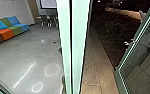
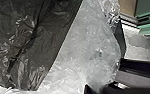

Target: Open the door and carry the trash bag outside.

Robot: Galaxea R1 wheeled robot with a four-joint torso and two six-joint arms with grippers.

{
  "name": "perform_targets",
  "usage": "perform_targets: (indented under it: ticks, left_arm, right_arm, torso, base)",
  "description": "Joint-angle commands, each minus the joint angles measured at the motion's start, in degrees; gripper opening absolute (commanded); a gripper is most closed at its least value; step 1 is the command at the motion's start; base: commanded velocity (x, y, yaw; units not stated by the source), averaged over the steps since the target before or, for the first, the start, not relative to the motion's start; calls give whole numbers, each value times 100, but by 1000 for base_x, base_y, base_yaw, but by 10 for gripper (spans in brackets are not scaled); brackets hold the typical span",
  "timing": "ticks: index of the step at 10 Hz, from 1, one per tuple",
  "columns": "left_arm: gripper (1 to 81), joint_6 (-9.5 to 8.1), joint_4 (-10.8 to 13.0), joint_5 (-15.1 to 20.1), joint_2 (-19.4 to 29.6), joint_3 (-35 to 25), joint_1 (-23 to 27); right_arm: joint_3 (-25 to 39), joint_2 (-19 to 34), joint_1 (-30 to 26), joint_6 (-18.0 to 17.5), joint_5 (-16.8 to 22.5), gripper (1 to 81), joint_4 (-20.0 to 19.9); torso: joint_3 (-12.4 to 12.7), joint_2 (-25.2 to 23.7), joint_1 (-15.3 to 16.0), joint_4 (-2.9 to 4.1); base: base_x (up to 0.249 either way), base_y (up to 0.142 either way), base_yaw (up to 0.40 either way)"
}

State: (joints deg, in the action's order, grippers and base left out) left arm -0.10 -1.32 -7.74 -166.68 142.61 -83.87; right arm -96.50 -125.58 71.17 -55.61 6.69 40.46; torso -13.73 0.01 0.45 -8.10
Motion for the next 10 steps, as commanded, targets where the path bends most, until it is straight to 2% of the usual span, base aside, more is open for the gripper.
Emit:
perform_targets:
  ticks: [1,3,4,6,8,9,10]
  left_arm:
    - [10,27,26,326,12,-40,103]
    - [10,27,26,326,2,-40,103]
    - [10,27,26,326,-5,-22,103]
    - [10,27,26,326,-50,92,103]
    - [10,27,26,326,-94,163,103]
    - [10,27,26,326,-103,163,103]
    - [10,27,26,335,-111,163,103]
  right_arm:
    - [-1342,-900,938,-38,-1687,811,32]
    - [-1975,-1419,1115,-11,-1829,811,111]
    - [-2213,-1630,1159,-11,-1829,811,146]
    - [-2617,-1947,1220,-11,-1829,811,269]
    - [-2899,-2185,1247,-11,-1829,811,384]
    - [-3039,-2298,1247,-11,-1829,811,410]
    - [-3224,-2421,1247,-28,-1821,811,393]
  torso:
    - [0,-1,0,0]
    - [0,-1,-2,0]
    - [518,-1,-2,0]
    - [706,-1,0,0]
    - [1092,-1,-2,0]
    - [743,-6,-7,0]
    - [926,-8,-9,0]
  base:
    - [0,0,0]
    - [0,0,0]
    - [0,0,0]
    - [0,0,0]
    - [0,0,0]
    - [0,0,0]
    - [0,0,0]
